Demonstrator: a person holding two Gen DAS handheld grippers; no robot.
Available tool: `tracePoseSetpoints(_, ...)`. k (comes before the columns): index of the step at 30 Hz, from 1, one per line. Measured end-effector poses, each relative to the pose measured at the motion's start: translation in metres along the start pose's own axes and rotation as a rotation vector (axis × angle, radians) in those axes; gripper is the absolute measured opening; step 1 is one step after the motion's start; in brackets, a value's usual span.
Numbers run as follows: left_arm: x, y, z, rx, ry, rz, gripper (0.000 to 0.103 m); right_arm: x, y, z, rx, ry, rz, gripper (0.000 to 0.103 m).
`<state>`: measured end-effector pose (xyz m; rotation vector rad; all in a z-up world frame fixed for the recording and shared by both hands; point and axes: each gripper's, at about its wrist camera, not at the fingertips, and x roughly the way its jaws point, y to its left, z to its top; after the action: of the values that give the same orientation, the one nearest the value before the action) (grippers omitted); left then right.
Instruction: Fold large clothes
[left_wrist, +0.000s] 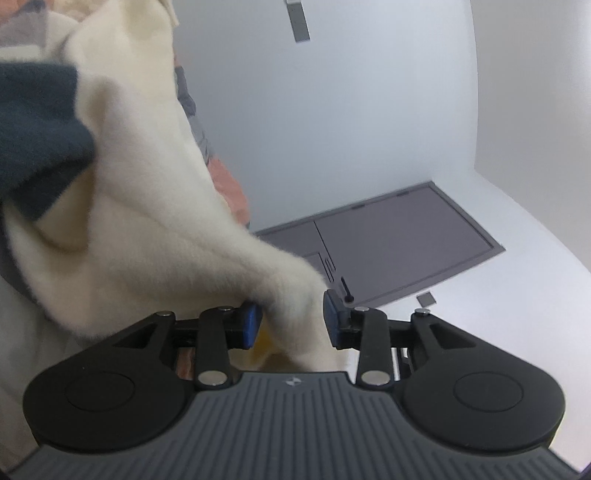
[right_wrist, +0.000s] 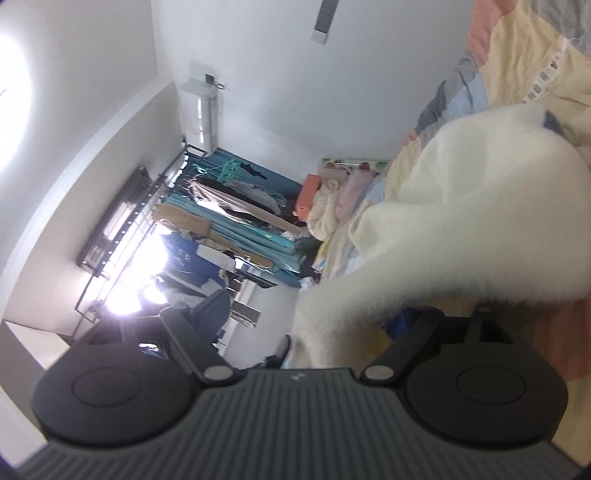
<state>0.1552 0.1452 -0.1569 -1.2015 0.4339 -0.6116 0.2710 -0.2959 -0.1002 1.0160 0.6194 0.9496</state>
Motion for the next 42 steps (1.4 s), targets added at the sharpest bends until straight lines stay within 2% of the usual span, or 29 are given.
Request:
tracePoseSetpoints(2,0.000,-0.001,-0.003,0.002,0.014,0.009,0.039,-0.003,-0.003,-0.004,0.009,-0.009,-0.028,0.087)
tracePoseSetpoints(3,-0.001,-0.001,-0.005,0.000,0.015,0.012,0.035,-0.005,-0.005,-0.006,0.014,-0.012,-0.040,0.087)
tracePoseSetpoints(4,0.002,-0.002,-0.011,0.009,-0.006,0.029,0.024,-0.004,-0.007,-0.009,0.019,-0.014,-0.052,0.086)
tracePoseSetpoints(6,-0.002,-0.006,-0.016,0.038,-0.023,0.044,0.016,0.000,-0.011,-0.017,0.034,-0.006,-0.082,0.079)
tracePoseSetpoints(8,-0.006,-0.007,-0.020,0.029,-0.016,0.031,0.015,0.008,-0.017,-0.024,0.046,0.013,-0.125,0.063)
tracePoseSetpoints(10,-0.012,-0.007,-0.022,0.023,-0.019,0.018,0.014,0.011,-0.026,-0.029,0.049,-0.010,-0.191,0.054)
tracePoseSetpoints(11,-0.016,-0.008,-0.025,0.020,-0.019,0.017,0.014,0.012,-0.029,-0.030,0.055,-0.020,-0.211,0.053)
tracePoseSetpoints(12,-0.019,-0.007,-0.028,0.017,-0.016,0.023,0.013,0.012,-0.032,-0.031,0.060,-0.035,-0.235,0.053)
tracePoseSetpoints(17,-0.024,-0.006,-0.033,0.026,0.001,0.100,0.013,0.010,-0.029,-0.033,0.030,-0.049,-0.270,0.027)
tracePoseSetpoints(20,-0.025,0.005,-0.031,-0.031,-0.005,0.115,0.017,0.004,-0.020,-0.030,0.002,-0.086,-0.252,0.023)
tracePoseSetpoints(22,-0.025,0.009,-0.030,-0.054,-0.009,0.120,0.037,0.002,-0.019,-0.028,-0.001,-0.093,-0.250,0.023)
tracePoseSetpoints(23,-0.028,0.011,-0.030,-0.066,-0.031,0.127,0.044,0.001,-0.019,-0.028,0.001,-0.095,-0.250,0.022)
tracePoseSetpoints(24,-0.031,0.015,-0.028,-0.082,-0.057,0.129,0.055,0.001,-0.020,-0.027,0.002,-0.095,-0.246,0.022)
tracePoseSetpoints(25,-0.034,0.018,-0.028,-0.101,-0.086,0.127,0.060,0.001,-0.019,-0.028,-0.002,-0.095,-0.245,0.021)
tracePoseSetpoints(29,-0.039,0.033,-0.025,-0.190,-0.113,0.117,0.063,0.003,-0.016,-0.028,-0.019,-0.094,-0.260,0.021)
tracePoseSetpoints(33,-0.027,0.043,-0.030,-0.236,-0.096,0.153,0.063,0.006,-0.016,-0.027,-0.022,-0.088,-0.263,0.021)
tracePoseSetpoints(38,-0.016,0.051,-0.035,-0.240,-0.085,0.186,0.062,0.008,-0.020,-0.028,-0.014,-0.075,-0.287,0.021)
tracePoseSetpoints(42,-0.010,0.041,-0.034,-0.167,-0.068,0.179,0.061,0.011,-0.020,-0.030,-0.039,-0.065,-0.331,0.021)
